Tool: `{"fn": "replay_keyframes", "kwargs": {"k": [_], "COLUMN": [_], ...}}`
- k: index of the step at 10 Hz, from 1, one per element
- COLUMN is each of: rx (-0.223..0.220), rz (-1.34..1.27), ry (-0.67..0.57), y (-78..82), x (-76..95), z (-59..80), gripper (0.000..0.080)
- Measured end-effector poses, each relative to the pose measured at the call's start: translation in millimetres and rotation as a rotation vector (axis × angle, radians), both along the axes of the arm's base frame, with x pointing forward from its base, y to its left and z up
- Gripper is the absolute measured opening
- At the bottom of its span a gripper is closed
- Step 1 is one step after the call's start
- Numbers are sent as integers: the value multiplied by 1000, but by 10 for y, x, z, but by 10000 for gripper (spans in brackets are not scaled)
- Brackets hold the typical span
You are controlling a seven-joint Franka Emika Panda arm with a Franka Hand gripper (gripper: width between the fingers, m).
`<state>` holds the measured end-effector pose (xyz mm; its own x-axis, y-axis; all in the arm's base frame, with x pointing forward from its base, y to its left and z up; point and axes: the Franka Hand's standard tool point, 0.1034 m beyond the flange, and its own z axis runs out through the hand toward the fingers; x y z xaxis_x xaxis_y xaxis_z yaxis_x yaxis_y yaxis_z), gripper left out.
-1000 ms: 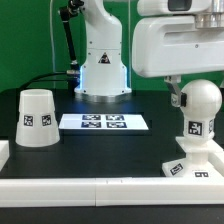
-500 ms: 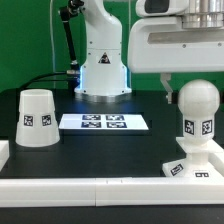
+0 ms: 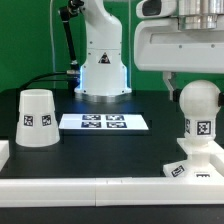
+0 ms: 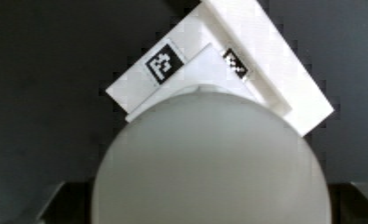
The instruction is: Assemble lamp
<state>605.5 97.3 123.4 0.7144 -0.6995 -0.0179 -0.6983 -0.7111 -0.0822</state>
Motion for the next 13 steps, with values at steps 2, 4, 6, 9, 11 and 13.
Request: {"fn": "replay_keyframes", "kwargs": {"k": [2, 4, 6, 9, 11, 13], "rx": [15, 32, 52, 46, 29, 25], "rz": [-111, -225, -322, -190, 55, 213], "ry": [13, 25, 37, 37, 20, 5], "y": [10, 18, 28, 40, 37, 26], "x": [-8, -12, -16, -32, -25, -18], "z": [-3, -5, -7, -8, 3, 4], "gripper": [577, 577, 577, 692, 698, 698]}}
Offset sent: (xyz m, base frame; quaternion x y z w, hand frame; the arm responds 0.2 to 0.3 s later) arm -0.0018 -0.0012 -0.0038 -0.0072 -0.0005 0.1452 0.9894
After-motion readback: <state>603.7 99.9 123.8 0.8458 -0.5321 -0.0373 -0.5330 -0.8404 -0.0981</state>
